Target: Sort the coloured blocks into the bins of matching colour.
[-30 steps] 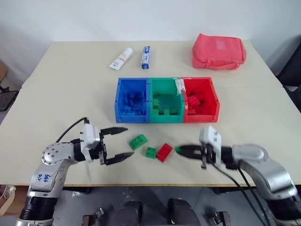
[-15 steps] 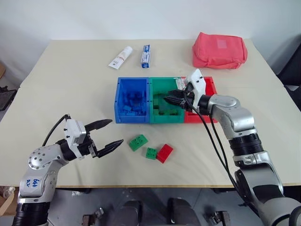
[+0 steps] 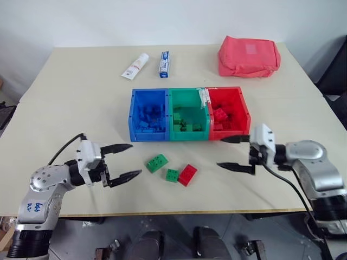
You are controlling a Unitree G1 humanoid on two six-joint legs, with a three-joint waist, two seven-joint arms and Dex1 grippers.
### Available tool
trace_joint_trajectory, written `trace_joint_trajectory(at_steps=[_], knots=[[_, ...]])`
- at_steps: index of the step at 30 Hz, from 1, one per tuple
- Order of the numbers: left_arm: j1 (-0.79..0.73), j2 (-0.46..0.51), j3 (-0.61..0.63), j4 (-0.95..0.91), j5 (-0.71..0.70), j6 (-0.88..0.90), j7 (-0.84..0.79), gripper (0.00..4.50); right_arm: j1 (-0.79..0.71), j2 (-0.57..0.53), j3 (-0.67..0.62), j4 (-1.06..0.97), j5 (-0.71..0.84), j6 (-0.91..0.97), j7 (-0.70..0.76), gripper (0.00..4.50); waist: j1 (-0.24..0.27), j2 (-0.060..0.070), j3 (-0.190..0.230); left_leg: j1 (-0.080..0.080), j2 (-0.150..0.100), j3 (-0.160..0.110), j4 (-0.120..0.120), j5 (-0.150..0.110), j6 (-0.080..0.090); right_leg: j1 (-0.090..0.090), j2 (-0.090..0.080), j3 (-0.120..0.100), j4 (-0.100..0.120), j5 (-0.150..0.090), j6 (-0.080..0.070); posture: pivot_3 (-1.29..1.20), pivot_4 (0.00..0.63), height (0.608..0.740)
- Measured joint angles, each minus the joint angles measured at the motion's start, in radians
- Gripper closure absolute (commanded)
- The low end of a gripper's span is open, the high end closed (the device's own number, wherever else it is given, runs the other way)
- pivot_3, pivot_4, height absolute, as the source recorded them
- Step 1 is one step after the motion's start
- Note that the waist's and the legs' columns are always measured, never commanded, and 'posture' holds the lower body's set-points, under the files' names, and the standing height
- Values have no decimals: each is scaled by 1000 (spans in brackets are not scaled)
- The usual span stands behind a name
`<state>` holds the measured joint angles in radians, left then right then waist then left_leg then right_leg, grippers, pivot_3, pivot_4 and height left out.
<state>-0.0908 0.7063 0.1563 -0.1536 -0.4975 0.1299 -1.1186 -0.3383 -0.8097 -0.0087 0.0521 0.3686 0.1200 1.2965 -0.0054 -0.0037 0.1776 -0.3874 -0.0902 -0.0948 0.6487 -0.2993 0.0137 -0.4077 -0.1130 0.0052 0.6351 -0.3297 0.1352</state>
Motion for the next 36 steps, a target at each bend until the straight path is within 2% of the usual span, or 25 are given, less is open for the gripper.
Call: trace_joint_trajectory(at_steps=[3, 8, 13, 17, 21, 27, 31, 36], knots=[[-10, 0, -43, 25, 29, -37, -48, 0, 66, -48, -19, 25, -14, -62, 43, 47, 2, 0, 0, 1, 1, 0, 0, 0, 0, 0, 0, 1, 1, 0, 0, 0, 150, 740], [-28, -19, -75, 51, 49, -91, -70, 0, 72, -46, -5, 25, -16, -86, 64, 47, 2, 0, 0, 0, 1, 0, 0, 0, 0, 0, 0, 1, 1, 0, 0, 0, 150, 740], [-27, -19, -76, 85, 59, -119, -72, 0, -105, 85, 181, -28, -64, -10, 67, 47, -9, 0, 0, 0, 1, -2, 0, 1, -1, -1, 1, 1, 2, 0, -1, 0, 150, 740], [-12, -19, -67, 87, 62, -122, -62, 0, -235, 200, 313, 47, -152, -12, 68, 47, -3, 0, 0, -1, 0, -3, 0, 1, -1, -2, 0, 1, 2, 0, -1, 0, 150, 740], [22, -19, -56, 82, 62, -121, -51, 0, -276, 241, 386, 140, -210, -56, 93, 896, 7, 0, 0, -2, -2, -6, 1, 0, 0, -1, -1, 0, 2, 0, -1, 0, 150, 740], [46, -17, -36, 46, 62, -120, -33, 0, -282, 229, 395, 173, -220, -92, 137, 2914, 3, 0, 0, -2, -1, -5, 2, 1, -1, -1, -1, 0, 2, 0, -1, 0, 150, 740], [55, -16, -30, 44, 62, -118, -22, 0, -247, 198, 359, 137, -187, -53, 144, 3003, 4, 0, 0, -2, -1, -5, 2, 1, -1, -1, -1, 0, 2, 0, -1, 0, 150, 740], [48, -42, -19, 39, 51, -97, 21, 0, -172, 153, 188, 24, -76, 74, 59, 3003, 6, 0, 0, -2, -1, -5, 2, 1, -1, -1, -1, 0, 2, 0, -1, 0, 150, 740]])
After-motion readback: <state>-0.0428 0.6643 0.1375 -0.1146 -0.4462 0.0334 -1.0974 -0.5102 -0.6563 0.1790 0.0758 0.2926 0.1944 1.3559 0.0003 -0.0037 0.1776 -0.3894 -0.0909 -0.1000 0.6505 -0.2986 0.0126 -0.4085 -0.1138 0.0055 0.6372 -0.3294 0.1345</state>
